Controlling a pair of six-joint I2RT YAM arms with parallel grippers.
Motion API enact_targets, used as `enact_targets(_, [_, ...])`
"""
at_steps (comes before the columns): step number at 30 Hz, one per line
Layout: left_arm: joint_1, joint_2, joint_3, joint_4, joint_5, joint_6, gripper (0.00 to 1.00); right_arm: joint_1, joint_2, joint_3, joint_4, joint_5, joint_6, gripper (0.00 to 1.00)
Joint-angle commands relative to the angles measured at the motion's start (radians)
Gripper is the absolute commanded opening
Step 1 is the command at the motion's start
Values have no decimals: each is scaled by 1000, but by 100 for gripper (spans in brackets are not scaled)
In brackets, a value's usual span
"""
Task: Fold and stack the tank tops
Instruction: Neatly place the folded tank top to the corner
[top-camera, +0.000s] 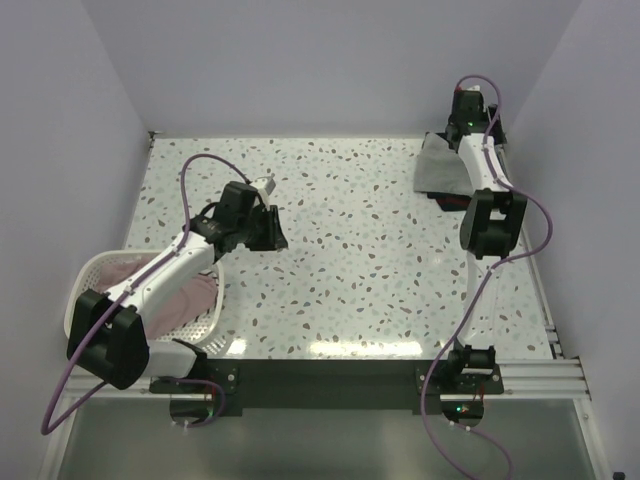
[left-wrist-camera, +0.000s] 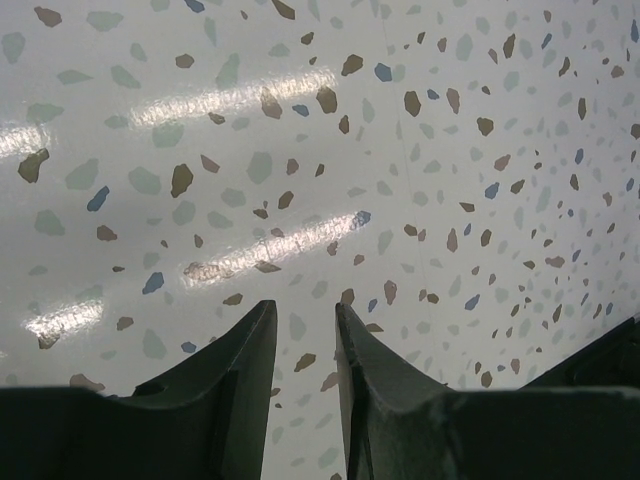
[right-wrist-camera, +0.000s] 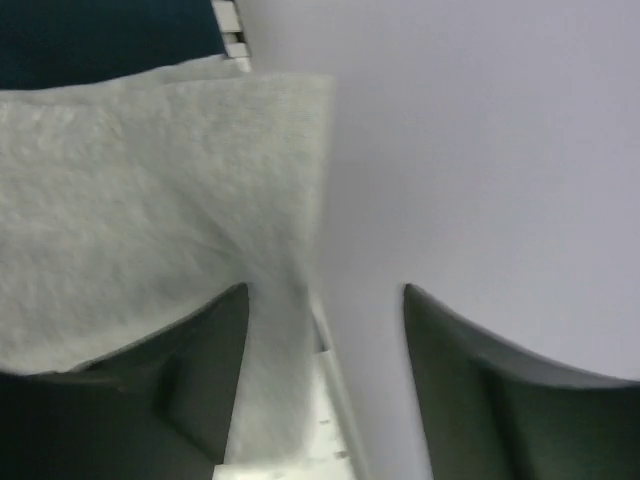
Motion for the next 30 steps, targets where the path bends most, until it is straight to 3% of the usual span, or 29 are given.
enact_targets(1, [9,1,21,30,28,24,35,-16,17,34,33,44,33,72])
enact_targets(4, [9,0,20,30,36,22,36,-16,17,46,18,58,71,92])
enact_targets(15, [11,-23,18,53,42,5,39,-5,-104,130,-215,-128,364,96])
enact_targets(20, [12,-49,16,64,30,-5,42,22,-283,-75,-191,-191,476,96])
enact_targets(30, [12,-120,-5,79,-22,-22,43,274,-769,-673,1,-291,686,97])
